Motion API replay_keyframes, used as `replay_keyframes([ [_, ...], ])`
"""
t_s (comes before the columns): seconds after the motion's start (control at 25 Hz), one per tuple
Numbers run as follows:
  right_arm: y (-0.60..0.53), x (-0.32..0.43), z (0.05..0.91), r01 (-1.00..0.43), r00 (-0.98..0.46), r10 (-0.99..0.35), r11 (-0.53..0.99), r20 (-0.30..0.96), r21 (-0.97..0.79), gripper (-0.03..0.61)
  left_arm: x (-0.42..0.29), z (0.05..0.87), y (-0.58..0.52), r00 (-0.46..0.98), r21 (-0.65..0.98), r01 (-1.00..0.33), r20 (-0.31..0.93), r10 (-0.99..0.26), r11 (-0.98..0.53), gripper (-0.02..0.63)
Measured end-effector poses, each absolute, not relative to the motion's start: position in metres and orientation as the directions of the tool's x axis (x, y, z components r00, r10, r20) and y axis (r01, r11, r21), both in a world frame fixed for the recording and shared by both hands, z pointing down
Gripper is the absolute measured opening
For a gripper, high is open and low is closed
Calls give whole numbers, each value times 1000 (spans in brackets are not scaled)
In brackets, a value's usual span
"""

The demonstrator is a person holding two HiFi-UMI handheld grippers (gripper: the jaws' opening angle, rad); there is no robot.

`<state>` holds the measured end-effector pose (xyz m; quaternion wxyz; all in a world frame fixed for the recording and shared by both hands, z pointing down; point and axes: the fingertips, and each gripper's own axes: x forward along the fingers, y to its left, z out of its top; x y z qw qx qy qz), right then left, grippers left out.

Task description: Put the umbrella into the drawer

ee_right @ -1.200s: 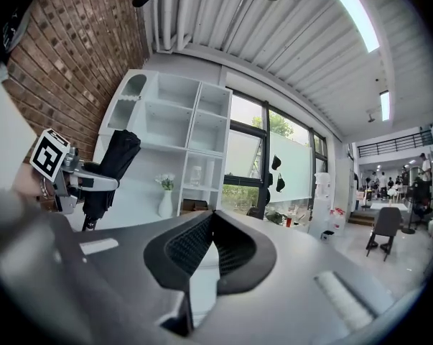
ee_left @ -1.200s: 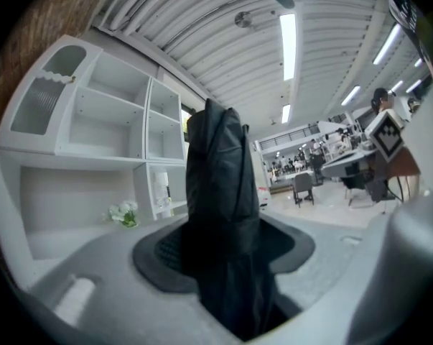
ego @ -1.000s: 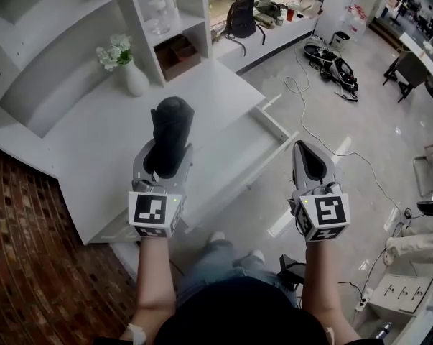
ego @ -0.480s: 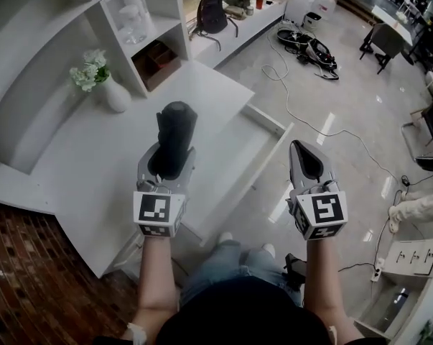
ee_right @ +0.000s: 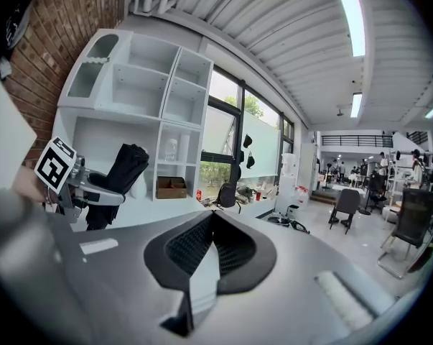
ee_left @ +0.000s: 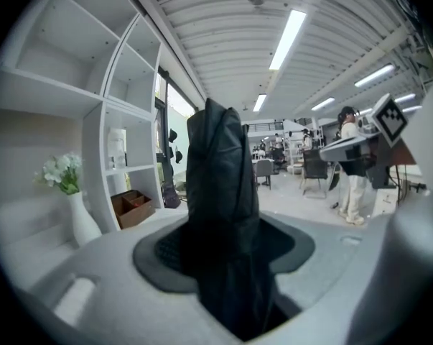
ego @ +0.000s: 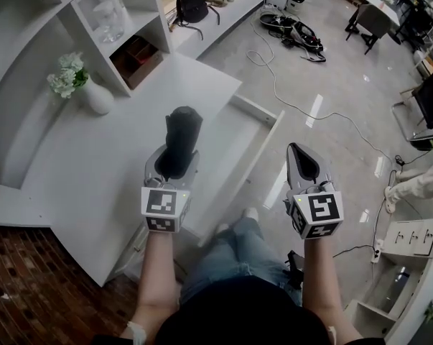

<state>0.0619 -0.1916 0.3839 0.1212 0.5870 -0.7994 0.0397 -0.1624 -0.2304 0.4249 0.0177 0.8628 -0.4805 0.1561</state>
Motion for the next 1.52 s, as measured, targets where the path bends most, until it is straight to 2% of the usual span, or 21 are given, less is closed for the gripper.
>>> replay_keyframes([
  [0.6, -231, 87, 437, -941, -311, -888, 337, 339, 18, 0, -122, 514, -262, 479, -71, -811, 487, -730, -580, 238],
  [1.04, -277, 94, 461, -915, -374, -841, 402, 390, -11, 0, -90, 603, -271, 462, -15, -775, 668, -583, -632, 239],
  [1.52, -314, 95, 488, -887, -426, -784, 460, 452, -37, 0, -69, 678, -285, 432, 35, -718, 806, -405, -695, 241],
])
